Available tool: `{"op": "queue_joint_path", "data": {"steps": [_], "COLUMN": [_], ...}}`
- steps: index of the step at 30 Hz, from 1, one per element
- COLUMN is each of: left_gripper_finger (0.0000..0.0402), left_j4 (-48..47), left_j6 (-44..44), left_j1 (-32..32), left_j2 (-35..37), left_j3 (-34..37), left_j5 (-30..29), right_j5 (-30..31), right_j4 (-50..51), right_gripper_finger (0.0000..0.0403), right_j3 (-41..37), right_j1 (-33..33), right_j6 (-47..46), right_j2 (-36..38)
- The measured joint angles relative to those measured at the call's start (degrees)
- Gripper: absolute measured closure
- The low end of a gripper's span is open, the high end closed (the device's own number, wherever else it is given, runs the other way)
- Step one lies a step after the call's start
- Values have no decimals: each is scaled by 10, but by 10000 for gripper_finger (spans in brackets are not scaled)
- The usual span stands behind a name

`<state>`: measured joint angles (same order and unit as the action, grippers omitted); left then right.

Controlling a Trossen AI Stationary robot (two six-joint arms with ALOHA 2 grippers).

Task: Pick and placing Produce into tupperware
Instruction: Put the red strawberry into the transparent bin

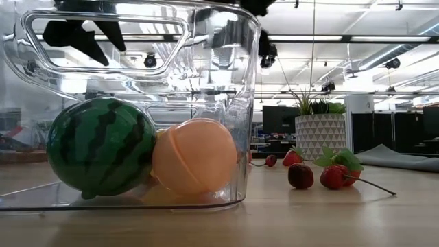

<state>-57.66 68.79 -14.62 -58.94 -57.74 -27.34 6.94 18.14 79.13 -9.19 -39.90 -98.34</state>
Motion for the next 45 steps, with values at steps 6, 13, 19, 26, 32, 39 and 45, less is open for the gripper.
{"op": "queue_joint_path", "data": {"steps": [6, 13, 19, 26, 32, 39, 45], "left_gripper_finger": [157, 157, 157, 157, 157, 157, 157], "left_j4": [-22, 29, 154, 156, 166, 211, 238], "left_j6": [-3, -173, -319, -371, -377, -383, -383], "left_j1": [41, 318, 510, 544, 544, 546, 559], "left_j2": [-21, -40, -119, -238, -320, -353, -375], "left_j3": [1, 1, 1, 2, -10, -14, -15], "left_j5": [-17, 31, 252, 295, 295, 284, 277], "right_j5": [140, 220, 219, 217, 216, 214, 212], "right_j4": [127, 219, 223, 232, 252, 253, 254], "right_gripper_finger": [198, 197, 197, 197, 197, 197, 197], "right_j3": [1, 1, 0, -2, -3, -3, -3], "right_j1": [0, 16, 32, 36, 36, 36, 36], "right_j6": [-40, -113, -115, -113, -130, -140, -141], "right_j2": [69, 114, 115, 99, 80, 73, 73]}}
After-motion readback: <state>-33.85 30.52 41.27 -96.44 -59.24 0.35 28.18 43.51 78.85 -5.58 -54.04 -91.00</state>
